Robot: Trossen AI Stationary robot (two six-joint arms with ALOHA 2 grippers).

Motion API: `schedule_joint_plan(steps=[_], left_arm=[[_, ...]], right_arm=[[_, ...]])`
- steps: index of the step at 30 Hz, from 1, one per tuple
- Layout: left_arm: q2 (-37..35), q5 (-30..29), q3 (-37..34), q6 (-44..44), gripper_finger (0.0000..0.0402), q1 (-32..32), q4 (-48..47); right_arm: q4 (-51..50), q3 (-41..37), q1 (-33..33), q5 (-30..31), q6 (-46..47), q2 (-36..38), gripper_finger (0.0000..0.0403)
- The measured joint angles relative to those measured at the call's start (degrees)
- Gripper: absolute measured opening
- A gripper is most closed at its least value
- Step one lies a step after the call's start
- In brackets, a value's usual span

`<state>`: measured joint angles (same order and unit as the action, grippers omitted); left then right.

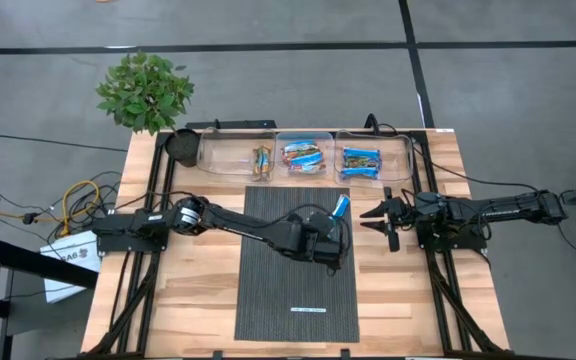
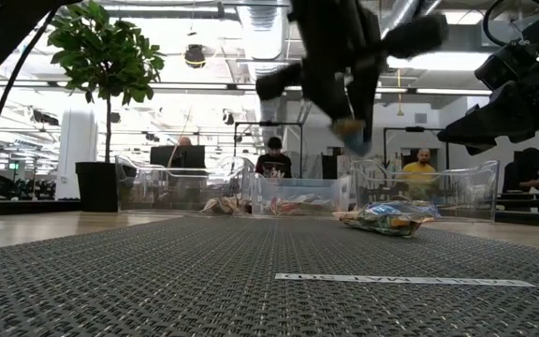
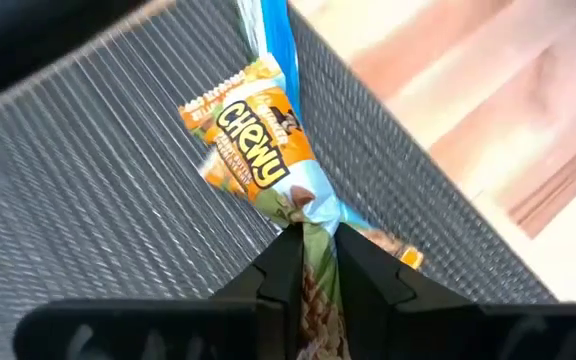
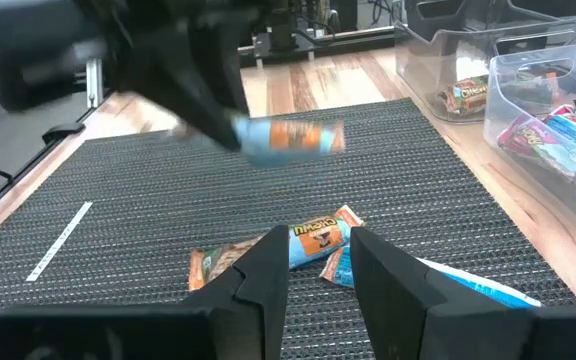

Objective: Pick and place Granola Bars by type
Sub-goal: Put the bottom left orange granola bar into the left transparent bin

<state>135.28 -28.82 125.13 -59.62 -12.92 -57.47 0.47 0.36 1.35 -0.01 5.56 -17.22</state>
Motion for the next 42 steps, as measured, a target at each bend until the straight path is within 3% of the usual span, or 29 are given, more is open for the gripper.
schedule_joint_plan(steps=[8, 22, 39, 42], left_arm=[[-0.1, -4.2, 10.0, 3.1, 0.0043, -0.3, -7.9], [-2.8, -7.9, 9.5, 5.0, 0.0043, -0.4, -10.1], [-5.7, -18.6, 9.5, 5.1, 0.0043, 8.4, -32.4], [-6.7, -20.4, 9.4, 8.5, 0.0043, 10.1, -32.5]], right_arm=[[0.0, 0.0, 0.0, 0.0, 0.0, 0.0, 0.0102], [0.0, 0.0, 0.0, 0.0, 0.0, 0.0, 0.0102], [0.0, 0.0, 0.0, 0.0, 0.0, 0.0, 0.0102], [0.0, 0.0, 0.0, 0.0, 0.0, 0.0, 0.0102]])
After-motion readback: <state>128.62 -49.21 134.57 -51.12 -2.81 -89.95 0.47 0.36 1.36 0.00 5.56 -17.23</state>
